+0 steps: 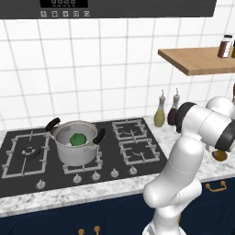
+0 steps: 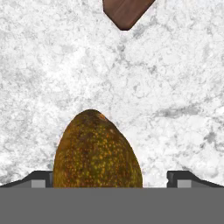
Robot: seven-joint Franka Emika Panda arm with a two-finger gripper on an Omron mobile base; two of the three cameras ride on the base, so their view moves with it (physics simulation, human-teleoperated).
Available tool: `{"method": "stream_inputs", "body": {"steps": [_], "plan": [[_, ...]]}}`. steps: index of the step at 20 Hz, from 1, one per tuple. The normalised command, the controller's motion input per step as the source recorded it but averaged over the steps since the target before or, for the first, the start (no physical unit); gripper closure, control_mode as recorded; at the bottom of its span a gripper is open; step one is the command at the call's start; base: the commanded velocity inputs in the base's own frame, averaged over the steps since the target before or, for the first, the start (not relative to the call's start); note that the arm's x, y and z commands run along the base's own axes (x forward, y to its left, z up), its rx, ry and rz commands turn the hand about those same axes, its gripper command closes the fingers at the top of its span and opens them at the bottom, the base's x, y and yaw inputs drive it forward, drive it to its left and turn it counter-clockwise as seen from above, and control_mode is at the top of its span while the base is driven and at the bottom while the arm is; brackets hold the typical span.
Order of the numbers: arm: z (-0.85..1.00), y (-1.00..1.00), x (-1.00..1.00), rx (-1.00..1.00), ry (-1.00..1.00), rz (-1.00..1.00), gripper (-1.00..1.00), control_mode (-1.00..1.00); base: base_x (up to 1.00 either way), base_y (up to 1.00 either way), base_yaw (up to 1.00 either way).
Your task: Put the avocado and broccoli in the pot. Retrieve the spatula and lightly stir the vegetables in the pot.
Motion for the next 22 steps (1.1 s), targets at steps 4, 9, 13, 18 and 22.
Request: {"method": "stream_inputs", "body": {"steps": [4, 9, 13, 18, 22], "plan": [[-0.18, 0.00, -0.21, 0.13, 0.00, 0.02, -1.00, -1.00, 0.00, 0.00, 0.00], [-0.26, 0.06, 0.00, 0.07, 0.00, 0.05, 1.00, -1.00, 0.00, 0.00, 0.00], [-0.14, 0.25, -0.02, 0.03, 0.00, 0.06, 1.00, -1.00, 0.00, 0.00, 0.00], [0.48, 0.35, -0.32, 0.01, -0.18, 0.02, 1.00, -1.00, 0.00, 0.00, 0.00], [0.89, 0.93, -0.43, -0.02, -0.25, 0.00, 1.00, -1.00, 0.00, 0.00, 0.00]]}}
